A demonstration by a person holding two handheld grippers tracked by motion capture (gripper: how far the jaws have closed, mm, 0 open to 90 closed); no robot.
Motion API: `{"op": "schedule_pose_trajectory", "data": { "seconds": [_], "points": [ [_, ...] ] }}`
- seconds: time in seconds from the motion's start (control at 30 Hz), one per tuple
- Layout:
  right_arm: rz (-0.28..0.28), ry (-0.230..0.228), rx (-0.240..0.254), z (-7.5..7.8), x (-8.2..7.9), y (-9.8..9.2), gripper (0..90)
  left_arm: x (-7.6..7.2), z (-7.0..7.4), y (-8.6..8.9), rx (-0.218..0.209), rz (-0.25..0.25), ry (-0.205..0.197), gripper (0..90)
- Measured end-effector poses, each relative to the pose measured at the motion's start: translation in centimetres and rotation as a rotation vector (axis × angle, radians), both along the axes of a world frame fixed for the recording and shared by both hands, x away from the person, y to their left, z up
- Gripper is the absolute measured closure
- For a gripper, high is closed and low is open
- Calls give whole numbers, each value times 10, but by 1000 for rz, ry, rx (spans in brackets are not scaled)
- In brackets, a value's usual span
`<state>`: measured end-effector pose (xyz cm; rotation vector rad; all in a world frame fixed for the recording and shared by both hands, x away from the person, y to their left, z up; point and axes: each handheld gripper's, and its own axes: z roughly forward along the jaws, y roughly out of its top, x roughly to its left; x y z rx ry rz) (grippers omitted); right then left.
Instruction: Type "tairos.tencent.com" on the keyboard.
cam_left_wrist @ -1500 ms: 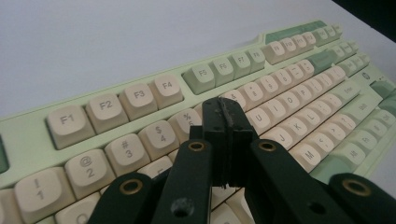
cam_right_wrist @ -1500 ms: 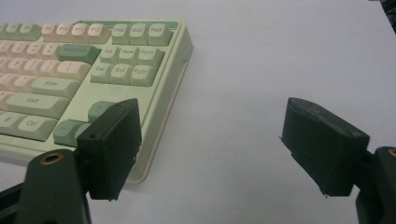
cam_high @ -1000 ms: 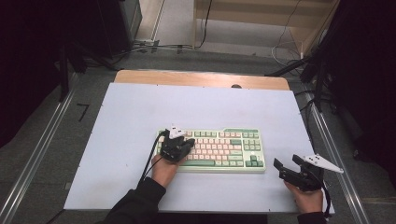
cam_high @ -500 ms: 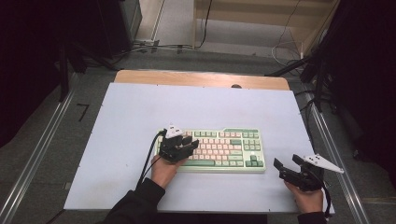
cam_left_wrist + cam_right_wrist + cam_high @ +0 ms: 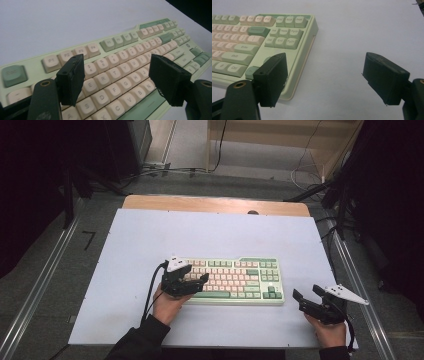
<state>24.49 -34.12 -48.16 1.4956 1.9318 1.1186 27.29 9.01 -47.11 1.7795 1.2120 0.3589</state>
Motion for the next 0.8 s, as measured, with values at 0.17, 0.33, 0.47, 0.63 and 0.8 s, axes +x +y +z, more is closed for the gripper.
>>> {"op": "schedule_pose_trajectory", "data": {
  "seconds": [0.17,0.33,0.47,0.63,0.8],
  "points": [
    [1,0,5,0,0,0,183,-6,1,20,3,49,-10,294],
    [1,2,10,1,0,-1,183,-10,0,36,-10,81,-10,316],
    [5,3,7,0,0,0,184,-13,-2,40,9,85,0,397],
    [5,2,5,0,0,0,183,-15,-3,43,21,58,-1,708],
    [11,2,2,0,1,1,183,-12,-8,42,61,32,39,900]
  ]
}}
